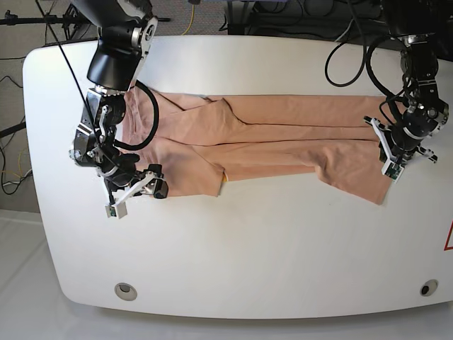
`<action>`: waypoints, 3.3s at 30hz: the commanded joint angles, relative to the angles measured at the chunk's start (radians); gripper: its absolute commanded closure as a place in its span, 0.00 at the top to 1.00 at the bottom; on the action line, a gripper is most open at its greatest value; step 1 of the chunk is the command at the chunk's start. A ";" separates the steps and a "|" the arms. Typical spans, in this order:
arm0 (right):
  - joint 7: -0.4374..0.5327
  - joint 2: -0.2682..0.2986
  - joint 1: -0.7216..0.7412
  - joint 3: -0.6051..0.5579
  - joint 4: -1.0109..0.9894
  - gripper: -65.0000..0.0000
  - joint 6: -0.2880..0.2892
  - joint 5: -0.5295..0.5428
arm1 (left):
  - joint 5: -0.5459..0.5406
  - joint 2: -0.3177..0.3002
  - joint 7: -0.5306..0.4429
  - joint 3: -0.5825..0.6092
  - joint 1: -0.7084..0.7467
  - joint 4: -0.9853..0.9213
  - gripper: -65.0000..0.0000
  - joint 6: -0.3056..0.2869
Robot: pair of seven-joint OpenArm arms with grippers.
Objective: Fold the T-shirt properly
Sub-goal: 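Open the right gripper and release the shirt end, then move the right gripper along the shirt end and regrasp it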
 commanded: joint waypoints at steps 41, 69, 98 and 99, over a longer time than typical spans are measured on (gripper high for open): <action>0.350 0.080 0.117 -0.196 -0.363 0.61 0.037 0.017 | 0.007 -0.019 0.047 -0.161 0.064 0.030 0.00 0.006; 0.312 0.080 0.118 -0.196 -0.337 0.00 0.035 0.020 | 0.007 0.001 0.047 -0.159 0.064 0.027 0.00 0.006; 0.011 0.057 -0.148 -0.190 0.278 0.00 0.034 0.124 | 0.007 0.001 0.047 -0.121 0.059 0.024 0.00 0.006; 0.002 0.057 -0.162 -0.190 0.301 0.00 0.034 0.126 | 0.007 0.001 0.047 -0.115 0.059 0.024 0.00 0.006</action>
